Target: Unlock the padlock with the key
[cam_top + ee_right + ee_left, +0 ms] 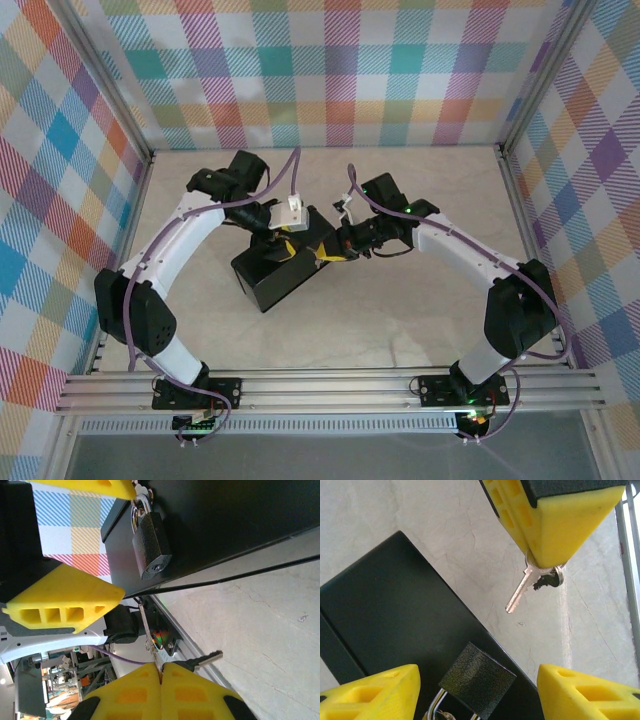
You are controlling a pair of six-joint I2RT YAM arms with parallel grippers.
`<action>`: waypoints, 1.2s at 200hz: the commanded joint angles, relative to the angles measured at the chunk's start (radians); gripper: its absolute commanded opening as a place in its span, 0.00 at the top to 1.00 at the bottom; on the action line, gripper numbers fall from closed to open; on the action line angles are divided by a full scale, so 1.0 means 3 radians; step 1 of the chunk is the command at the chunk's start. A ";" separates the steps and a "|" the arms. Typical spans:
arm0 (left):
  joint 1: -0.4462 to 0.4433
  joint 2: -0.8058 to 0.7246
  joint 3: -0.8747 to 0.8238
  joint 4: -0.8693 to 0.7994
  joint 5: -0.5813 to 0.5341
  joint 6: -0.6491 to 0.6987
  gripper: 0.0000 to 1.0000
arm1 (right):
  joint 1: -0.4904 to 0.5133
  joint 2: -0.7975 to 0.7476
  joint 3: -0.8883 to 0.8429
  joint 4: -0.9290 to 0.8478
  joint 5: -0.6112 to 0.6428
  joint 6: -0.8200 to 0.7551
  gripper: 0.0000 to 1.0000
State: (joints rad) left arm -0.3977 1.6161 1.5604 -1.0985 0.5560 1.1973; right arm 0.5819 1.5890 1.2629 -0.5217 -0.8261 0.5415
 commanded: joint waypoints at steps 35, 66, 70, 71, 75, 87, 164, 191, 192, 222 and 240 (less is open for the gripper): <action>0.0012 -0.0101 -0.0257 0.0137 -0.0214 -0.0085 0.40 | -0.0012 -0.0019 -0.0113 0.0125 -0.0155 0.0009 1.00; 0.0004 -0.0144 -0.0355 0.0211 -0.0311 -0.0144 0.43 | -0.0009 0.0034 -0.0156 0.0212 -0.0200 0.0005 1.00; 0.0001 -0.0148 -0.0375 0.0231 -0.0313 -0.0156 0.43 | -0.0012 0.0044 -0.0160 0.0222 -0.0210 0.0004 1.00; -0.0001 -0.0150 -0.0377 0.0236 -0.0314 -0.0161 0.43 | -0.0012 0.0045 -0.0160 0.0229 -0.0211 0.0002 1.00; -0.0007 -0.0155 -0.0383 0.0249 -0.0322 -0.0178 0.44 | -0.0011 0.0055 -0.0160 0.0237 -0.0219 0.0001 1.00; -0.0040 -0.0156 -0.0379 0.0263 -0.0341 -0.0228 0.45 | -0.0013 0.0079 -0.0160 0.0250 -0.0241 -0.0014 1.00; -0.0178 -0.0059 -0.0268 0.0229 -0.0401 -0.0363 0.57 | -0.0017 0.0189 -0.0112 0.0257 -0.0242 -0.0021 1.00; -0.0183 -0.0092 -0.0351 0.0292 -0.0406 -0.0385 0.58 | -0.0030 0.0270 -0.0021 0.0231 -0.0248 -0.0059 1.00; -0.0183 -0.0094 -0.0358 0.0300 -0.0406 -0.0385 0.58 | -0.0031 0.0273 -0.0017 0.0231 -0.0248 -0.0060 1.00; -0.0183 -0.0140 -0.0469 0.0370 -0.0347 -0.0399 0.59 | -0.0058 0.0386 0.0140 0.0185 -0.0273 -0.0094 1.00; -0.0183 -0.0147 -0.0517 0.0441 -0.0282 -0.0412 0.59 | -0.0062 0.0430 0.0218 0.0160 -0.0295 -0.0107 1.00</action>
State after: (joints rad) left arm -0.4366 1.5730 1.4513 -0.9688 0.4400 1.0874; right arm 0.5720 1.7023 1.2690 -0.4679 -0.8757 0.5365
